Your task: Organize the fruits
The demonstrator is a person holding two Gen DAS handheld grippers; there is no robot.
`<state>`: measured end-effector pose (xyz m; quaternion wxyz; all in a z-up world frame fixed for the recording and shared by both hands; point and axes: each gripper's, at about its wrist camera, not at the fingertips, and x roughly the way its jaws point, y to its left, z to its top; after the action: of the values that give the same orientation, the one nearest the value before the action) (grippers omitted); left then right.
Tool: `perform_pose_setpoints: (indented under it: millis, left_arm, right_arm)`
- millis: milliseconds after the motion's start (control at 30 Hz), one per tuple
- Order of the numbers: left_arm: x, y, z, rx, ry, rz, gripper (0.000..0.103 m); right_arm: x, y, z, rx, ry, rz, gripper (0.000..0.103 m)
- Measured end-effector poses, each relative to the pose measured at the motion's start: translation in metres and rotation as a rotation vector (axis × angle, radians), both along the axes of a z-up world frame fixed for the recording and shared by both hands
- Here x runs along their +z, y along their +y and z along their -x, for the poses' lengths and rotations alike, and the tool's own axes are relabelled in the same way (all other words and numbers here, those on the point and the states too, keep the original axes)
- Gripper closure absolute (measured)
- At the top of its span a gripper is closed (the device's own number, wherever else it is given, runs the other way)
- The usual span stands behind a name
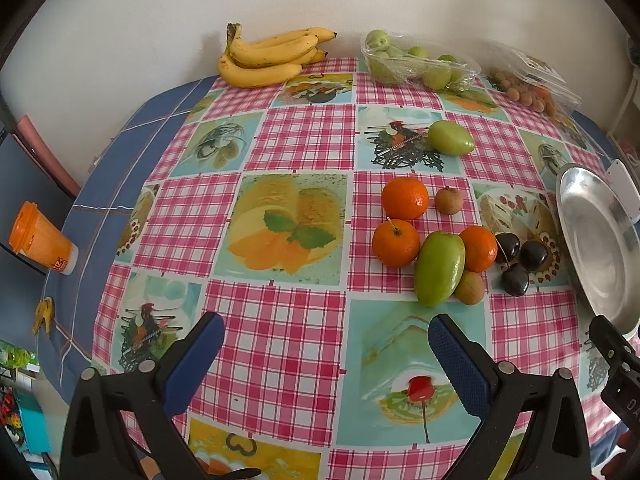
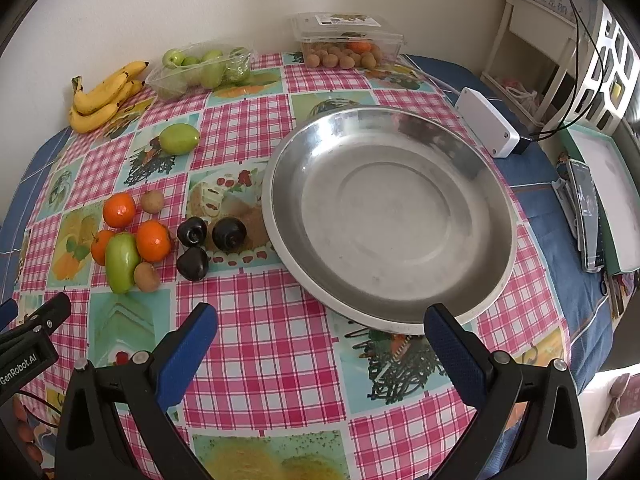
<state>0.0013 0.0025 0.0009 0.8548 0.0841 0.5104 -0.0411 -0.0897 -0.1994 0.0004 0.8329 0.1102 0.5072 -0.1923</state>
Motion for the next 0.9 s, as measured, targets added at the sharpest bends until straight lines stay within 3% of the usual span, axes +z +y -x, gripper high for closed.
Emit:
perform_pose_setpoints:
  millis: [900]
  left_arm:
    - [-0.0002,0.0017,0.0005,-0.001,-0.002,0.002,0.000]
  right_arm:
    - [-0.0003,-0.0012,0.0002,-0.005,0.011,0.004,0.000]
